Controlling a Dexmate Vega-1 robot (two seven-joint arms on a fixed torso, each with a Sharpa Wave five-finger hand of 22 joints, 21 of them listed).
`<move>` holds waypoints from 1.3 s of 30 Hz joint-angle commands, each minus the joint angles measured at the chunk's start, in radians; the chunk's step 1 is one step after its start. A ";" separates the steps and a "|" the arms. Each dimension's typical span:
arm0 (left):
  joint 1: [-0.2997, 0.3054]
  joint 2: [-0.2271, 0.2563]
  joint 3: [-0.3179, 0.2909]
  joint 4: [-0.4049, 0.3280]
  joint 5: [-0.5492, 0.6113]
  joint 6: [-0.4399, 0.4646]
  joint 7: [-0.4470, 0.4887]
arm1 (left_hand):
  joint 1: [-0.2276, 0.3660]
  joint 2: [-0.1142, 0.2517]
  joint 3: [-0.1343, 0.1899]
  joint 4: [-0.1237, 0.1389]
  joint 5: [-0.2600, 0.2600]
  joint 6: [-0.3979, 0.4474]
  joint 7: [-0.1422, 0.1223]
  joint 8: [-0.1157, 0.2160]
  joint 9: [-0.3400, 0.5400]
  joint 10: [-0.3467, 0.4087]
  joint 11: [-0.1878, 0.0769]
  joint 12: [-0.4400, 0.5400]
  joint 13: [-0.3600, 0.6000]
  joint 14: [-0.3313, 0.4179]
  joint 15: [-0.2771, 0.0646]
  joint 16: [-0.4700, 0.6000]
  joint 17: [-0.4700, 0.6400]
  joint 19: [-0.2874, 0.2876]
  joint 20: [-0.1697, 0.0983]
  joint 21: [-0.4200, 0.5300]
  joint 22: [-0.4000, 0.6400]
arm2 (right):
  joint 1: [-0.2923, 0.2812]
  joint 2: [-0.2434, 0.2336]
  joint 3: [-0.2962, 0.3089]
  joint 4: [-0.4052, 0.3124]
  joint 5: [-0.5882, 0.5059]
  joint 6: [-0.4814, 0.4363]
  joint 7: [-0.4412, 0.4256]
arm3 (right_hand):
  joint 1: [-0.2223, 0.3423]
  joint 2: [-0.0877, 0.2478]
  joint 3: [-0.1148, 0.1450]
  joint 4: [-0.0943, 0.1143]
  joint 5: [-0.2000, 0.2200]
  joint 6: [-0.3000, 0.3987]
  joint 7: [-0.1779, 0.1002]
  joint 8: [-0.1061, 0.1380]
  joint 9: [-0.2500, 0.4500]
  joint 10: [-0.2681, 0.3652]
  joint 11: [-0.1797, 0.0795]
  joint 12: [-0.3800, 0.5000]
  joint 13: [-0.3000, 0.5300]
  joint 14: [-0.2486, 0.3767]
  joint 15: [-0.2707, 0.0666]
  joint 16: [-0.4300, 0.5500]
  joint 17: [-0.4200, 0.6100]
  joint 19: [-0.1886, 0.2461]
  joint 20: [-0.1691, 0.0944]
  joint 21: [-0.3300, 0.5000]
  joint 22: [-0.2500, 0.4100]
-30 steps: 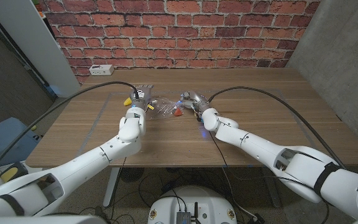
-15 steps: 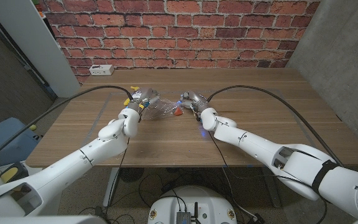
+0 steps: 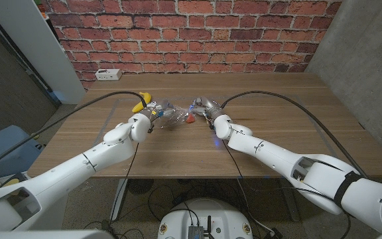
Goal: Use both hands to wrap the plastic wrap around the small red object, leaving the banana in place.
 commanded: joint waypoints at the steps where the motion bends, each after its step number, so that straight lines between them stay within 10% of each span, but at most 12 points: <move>1: -0.049 0.002 0.063 -0.006 0.055 0.076 -0.116 | -0.011 -0.004 0.012 -0.003 -0.005 0.018 0.006 0.005 0.001 0.016 0.000 0.003 0.002 0.019 -0.053 0.006 0.001 0.014 0.000 0.011 0.002 | -0.014 -0.012 0.030 -0.034 0.034 -0.013 0.004 | -0.018 0.000 0.001 0.008 -0.001 -0.031 -0.001 -0.009 0.003 -0.019 0.005 -0.008 0.004 -0.010 -0.051 -0.003 0.004 -0.003 0.005 0.000 0.004; 9: -0.059 -0.002 0.077 -0.003 0.075 0.093 -0.130 | -0.021 -0.019 0.013 -0.012 -0.007 0.013 0.005 -0.004 0.001 0.013 0.001 -0.005 0.002 0.013 -0.054 -0.006 0.000 0.016 -0.003 0.012 0.001 | -0.040 -0.009 0.090 -0.029 0.116 0.059 -0.008 | -0.045 0.017 0.001 0.021 -0.003 -0.091 0.002 -0.019 0.003 -0.030 0.009 -0.014 0.006 -0.019 -0.047 0.004 0.020 -0.006 0.002 -0.003 0.005; 18: -0.035 -0.006 0.055 0.006 0.047 0.066 -0.077 | -0.037 -0.032 0.018 -0.035 -0.006 -0.038 -0.006 -0.032 0.002 -0.034 0.003 -0.034 0.002 -0.039 -0.048 -0.030 -0.001 0.020 -0.002 0.012 0.000 | -0.073 -0.007 0.155 -0.001 0.203 0.189 -0.030 | -0.164 0.050 -0.010 0.095 0.002 -0.134 0.039 -0.011 0.004 -0.038 0.045 -0.019 0.013 -0.027 -0.035 0.011 0.044 -0.019 -0.001 -0.011 0.007; 25: 0.056 -0.006 -0.017 -0.013 0.033 -0.009 0.155 | -0.056 -0.086 -0.008 -0.117 -0.005 -0.213 -0.071 -0.054 0.002 -0.184 -0.011 -0.063 0.004 -0.149 -0.013 -0.029 0.003 0.012 0.008 0.004 0.000 | -0.082 -0.012 0.166 -0.004 0.212 0.207 -0.042 | -0.176 0.048 -0.005 0.101 0.005 -0.142 0.046 -0.011 0.003 -0.041 0.052 -0.021 0.014 -0.027 -0.027 0.008 0.043 -0.020 0.002 -0.012 0.007; 39: 0.152 -0.030 -0.100 -0.009 0.021 -0.138 0.413 | -0.119 -0.097 -0.054 -0.148 -0.008 -0.488 -0.170 -0.056 0.002 -0.381 -0.040 -0.064 0.008 -0.265 0.009 -0.024 0.013 -0.025 0.006 -0.012 0.005 | -0.121 -0.015 0.209 -0.026 0.249 0.287 -0.080 | -0.191 0.045 0.000 0.106 0.008 -0.149 0.053 -0.009 0.003 -0.044 0.055 -0.022 0.016 -0.025 -0.023 0.004 0.042 -0.020 0.003 -0.012 0.007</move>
